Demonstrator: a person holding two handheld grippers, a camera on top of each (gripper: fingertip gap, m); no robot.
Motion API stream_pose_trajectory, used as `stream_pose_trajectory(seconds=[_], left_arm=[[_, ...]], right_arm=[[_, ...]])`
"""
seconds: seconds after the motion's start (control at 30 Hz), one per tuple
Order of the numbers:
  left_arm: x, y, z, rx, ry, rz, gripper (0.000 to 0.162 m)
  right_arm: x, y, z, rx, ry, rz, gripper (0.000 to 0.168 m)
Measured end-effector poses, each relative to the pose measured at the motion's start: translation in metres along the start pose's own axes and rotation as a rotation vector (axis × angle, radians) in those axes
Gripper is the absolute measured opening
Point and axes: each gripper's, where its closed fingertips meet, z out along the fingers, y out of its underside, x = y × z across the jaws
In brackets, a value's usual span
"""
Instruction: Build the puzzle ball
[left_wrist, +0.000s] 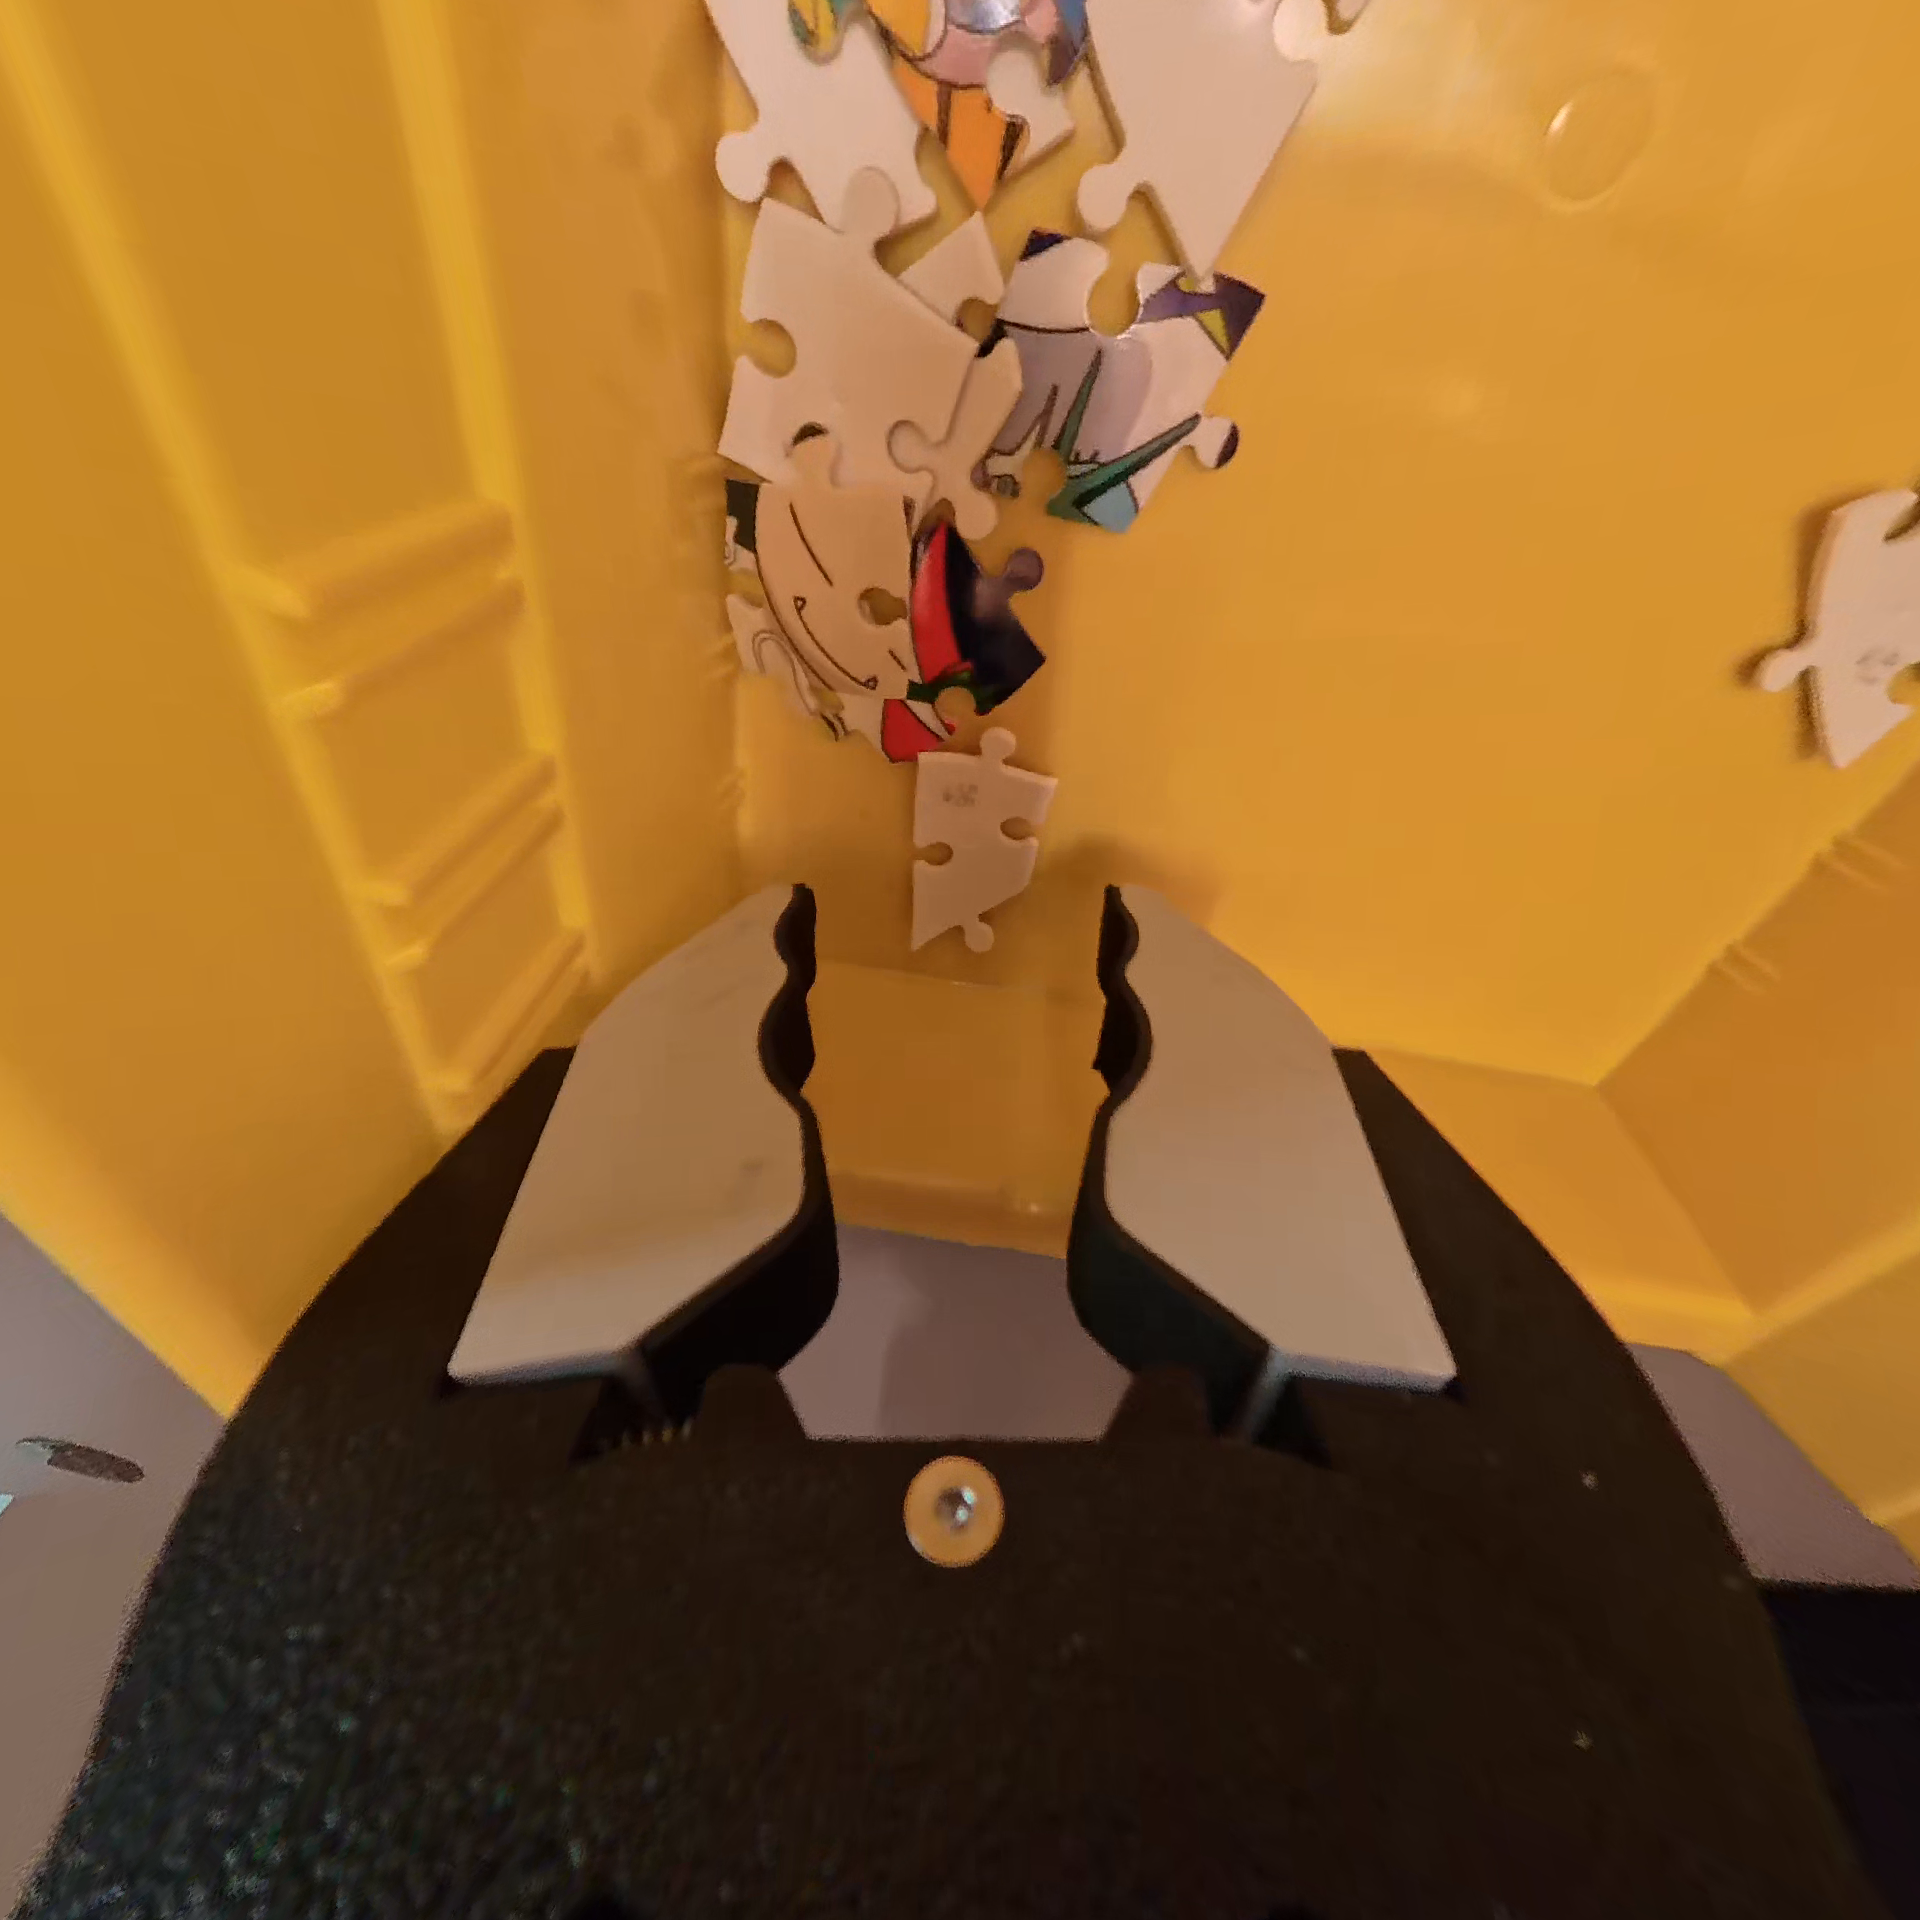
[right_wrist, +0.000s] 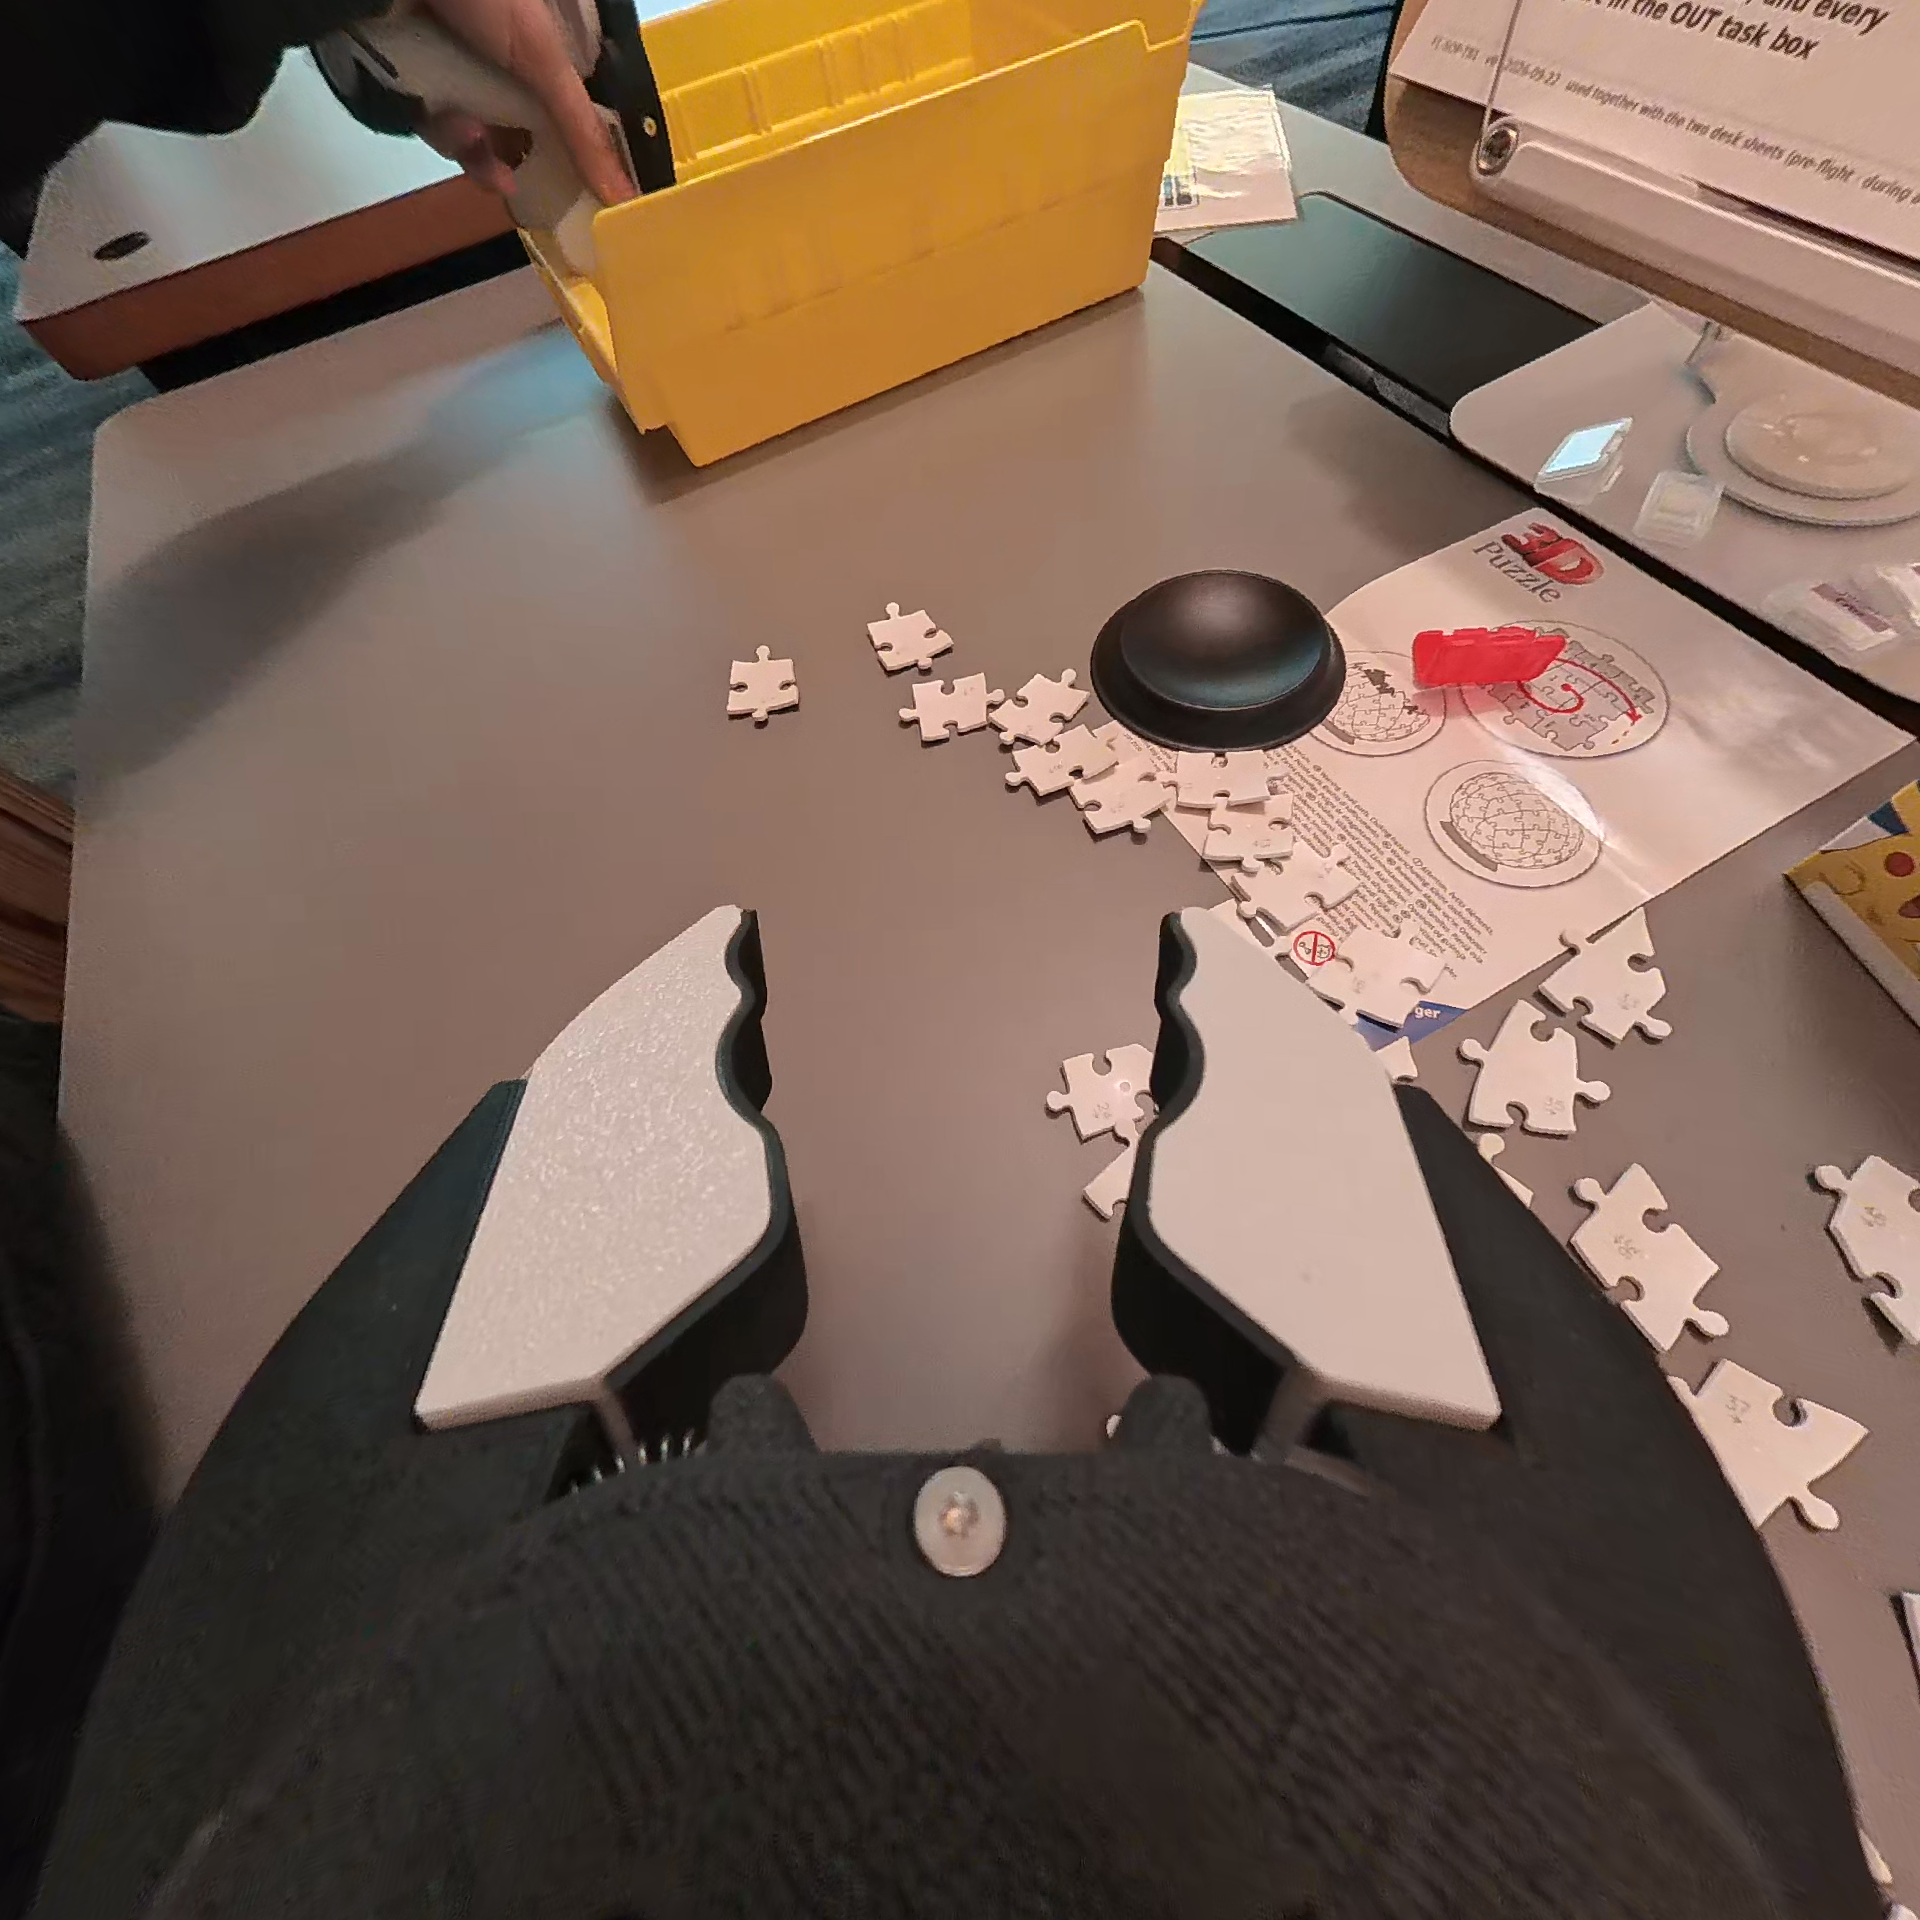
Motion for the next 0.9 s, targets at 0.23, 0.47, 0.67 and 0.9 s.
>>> stream_pose_trajectory(seconds=[0.23, 0.47, 0.67, 0.9], left_arm=[[0.015, 0.0, 0.001, -0.04, 0.012, 0.076, 0.035], [0.02, -0.005, 0.003, -0.065, -0.028, 0.144, 0.024], [0.012, -0.008, 0.003, -0.053, -0.059, 0.148, 0.008], [0.012, -0.012, -0.006, 0.003, -0.022, 0.124, 0.033]], right_arm=[[0.002, 0.004, -0.01, 0.01, 0.026, 0.002, 0.073], [0.005, 0.007, -0.018, 0.013, 0.049, 0.013, 0.073], [0.002, 0.007, -0.013, -0.001, 0.039, 0.01, 0.073], [0.0, 0.007, -0.017, -0.011, 0.054, -0.009, 0.072]])
